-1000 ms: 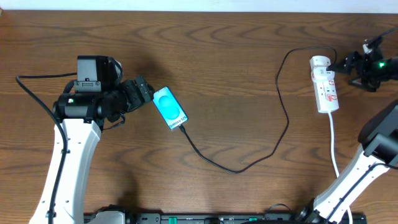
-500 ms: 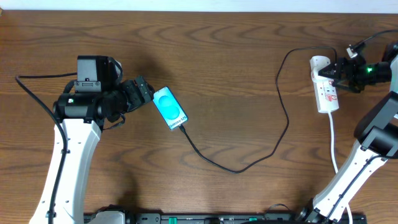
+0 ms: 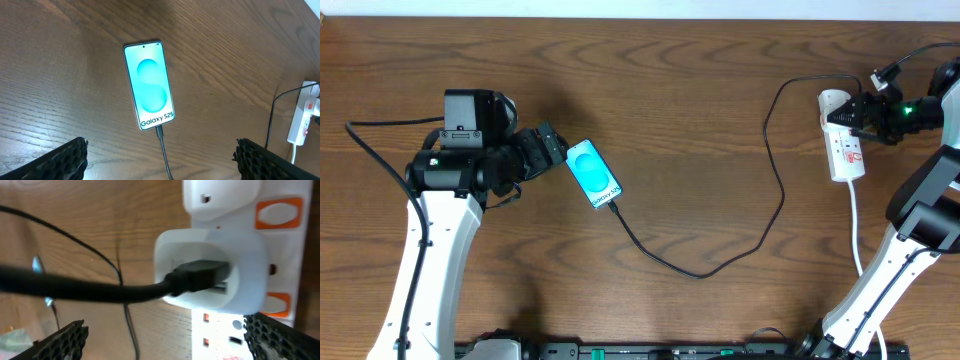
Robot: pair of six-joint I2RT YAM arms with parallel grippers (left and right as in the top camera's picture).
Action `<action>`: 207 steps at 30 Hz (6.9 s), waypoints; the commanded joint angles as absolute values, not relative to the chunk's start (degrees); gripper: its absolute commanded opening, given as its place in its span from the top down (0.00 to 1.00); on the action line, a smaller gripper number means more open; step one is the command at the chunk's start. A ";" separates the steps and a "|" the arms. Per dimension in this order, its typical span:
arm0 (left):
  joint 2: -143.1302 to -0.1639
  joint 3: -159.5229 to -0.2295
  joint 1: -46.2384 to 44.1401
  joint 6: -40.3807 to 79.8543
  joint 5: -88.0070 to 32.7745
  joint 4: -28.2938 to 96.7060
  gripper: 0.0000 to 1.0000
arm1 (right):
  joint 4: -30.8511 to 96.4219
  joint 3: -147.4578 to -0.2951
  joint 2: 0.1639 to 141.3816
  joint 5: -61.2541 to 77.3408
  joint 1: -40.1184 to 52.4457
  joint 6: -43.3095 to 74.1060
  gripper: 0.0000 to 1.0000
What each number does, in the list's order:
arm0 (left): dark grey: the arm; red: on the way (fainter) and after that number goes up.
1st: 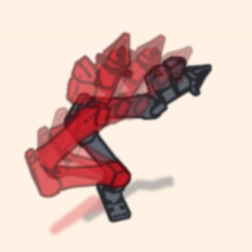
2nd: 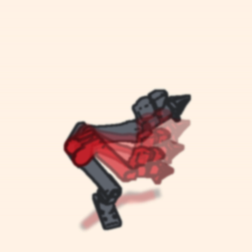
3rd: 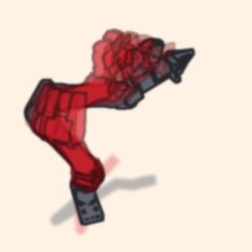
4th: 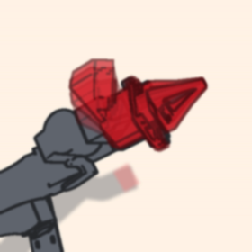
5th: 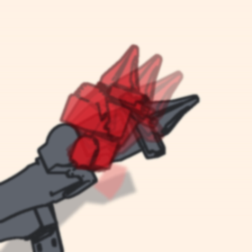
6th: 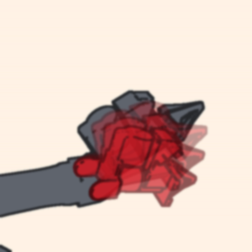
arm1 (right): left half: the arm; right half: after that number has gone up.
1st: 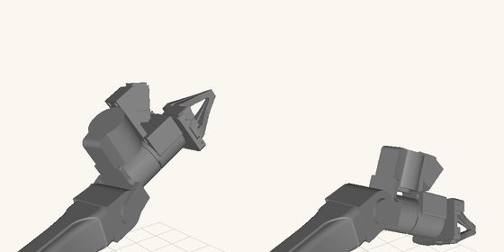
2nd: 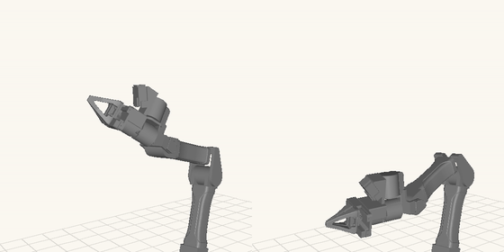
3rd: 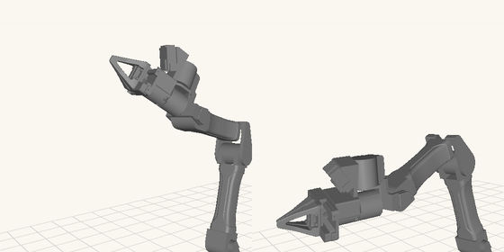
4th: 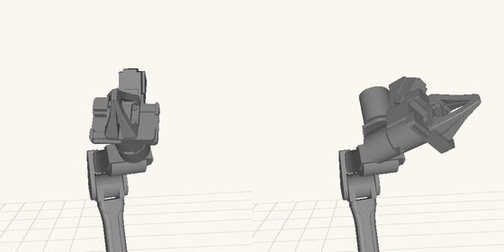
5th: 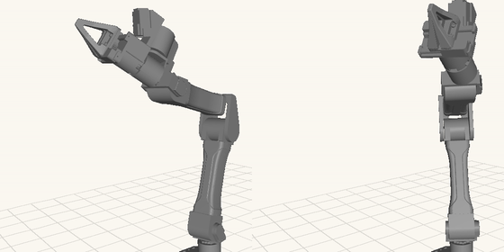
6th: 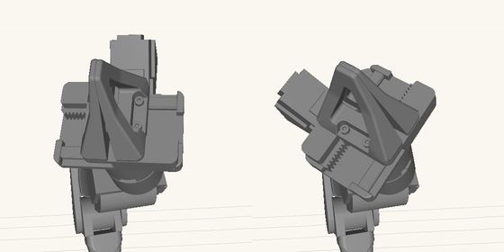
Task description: Plug charger to phone and switch on socket
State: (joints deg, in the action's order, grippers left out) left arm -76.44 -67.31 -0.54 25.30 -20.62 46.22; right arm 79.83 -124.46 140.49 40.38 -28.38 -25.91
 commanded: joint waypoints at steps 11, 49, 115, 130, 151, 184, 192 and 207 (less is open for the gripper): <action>-76.51 -67.81 -0.30 25.17 -19.81 46.52 0.05 | 75.99 -125.23 140.29 39.38 -28.08 -24.01 0.01; -76.53 -67.81 -0.30 25.17 -19.84 46.74 0.05 | 75.44 -124.68 141.08 39.31 -26.20 -19.86 0.01; -76.62 -67.81 -0.30 25.17 -19.84 47.16 0.05 | 76.90 -123.24 141.80 34.63 -25.02 -18.81 0.01; -76.62 -67.81 -0.30 25.17 -19.84 47.20 0.05 | 75.35 -123.24 141.80 35.09 -24.05 -18.63 0.01; -76.62 -67.81 -0.30 25.17 -19.84 47.33 0.05 | 74.89 -123.20 141.80 34.48 -22.20 -17.08 0.01; -76.62 -67.81 -0.30 25.17 -19.84 47.33 0.05 | 73.43 -122.13 141.82 38.30 -22.52 -14.13 0.01; -76.62 -67.81 -0.30 25.17 -19.84 47.33 0.05 | 73.87 -122.13 141.82 39.42 -24.01 -13.30 0.01; -76.62 -67.81 -0.30 25.19 -19.86 47.35 0.05 | 74.65 -122.13 141.82 39.33 -27.92 -13.32 0.01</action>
